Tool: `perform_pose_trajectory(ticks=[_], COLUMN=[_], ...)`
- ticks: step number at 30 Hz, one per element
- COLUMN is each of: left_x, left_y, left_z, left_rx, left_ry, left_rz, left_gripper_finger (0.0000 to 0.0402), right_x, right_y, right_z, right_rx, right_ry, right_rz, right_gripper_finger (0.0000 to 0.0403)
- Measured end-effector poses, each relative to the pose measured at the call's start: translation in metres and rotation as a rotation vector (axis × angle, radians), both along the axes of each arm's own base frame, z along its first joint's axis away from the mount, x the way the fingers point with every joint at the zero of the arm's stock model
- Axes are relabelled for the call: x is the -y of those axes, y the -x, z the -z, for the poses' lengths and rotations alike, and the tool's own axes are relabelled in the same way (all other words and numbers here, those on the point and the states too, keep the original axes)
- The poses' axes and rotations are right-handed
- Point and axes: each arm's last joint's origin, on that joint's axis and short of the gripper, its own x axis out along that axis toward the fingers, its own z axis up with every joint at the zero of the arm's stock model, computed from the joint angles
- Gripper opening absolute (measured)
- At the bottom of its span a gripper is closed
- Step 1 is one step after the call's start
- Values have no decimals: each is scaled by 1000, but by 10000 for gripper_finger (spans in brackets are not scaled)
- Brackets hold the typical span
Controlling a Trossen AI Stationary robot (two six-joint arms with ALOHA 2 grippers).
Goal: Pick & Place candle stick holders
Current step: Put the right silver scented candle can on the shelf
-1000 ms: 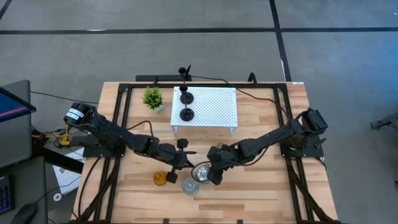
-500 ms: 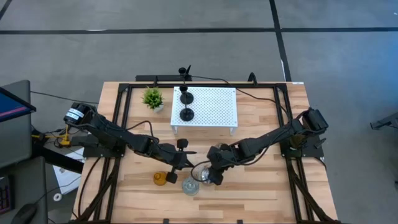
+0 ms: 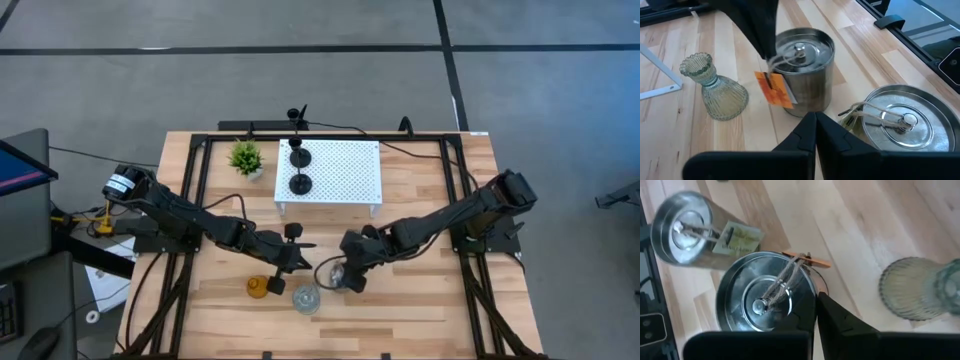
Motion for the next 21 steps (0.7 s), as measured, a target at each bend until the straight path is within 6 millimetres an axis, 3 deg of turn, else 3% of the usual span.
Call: perform_pose_trajectory(ticks=[12, 21], left_x=[0, 0], left_y=[0, 0], left_z=[0, 0], left_rx=[0, 0], left_ry=[0, 0], left_rz=[0, 0], left_gripper_finger=[5, 5], right_x=[7, 33], right_y=[11, 23], right_z=[-32, -59], right_rx=[92, 139], right_ry=[-28, -25], right_rz=[2, 46], right_gripper_finger=[0, 0])
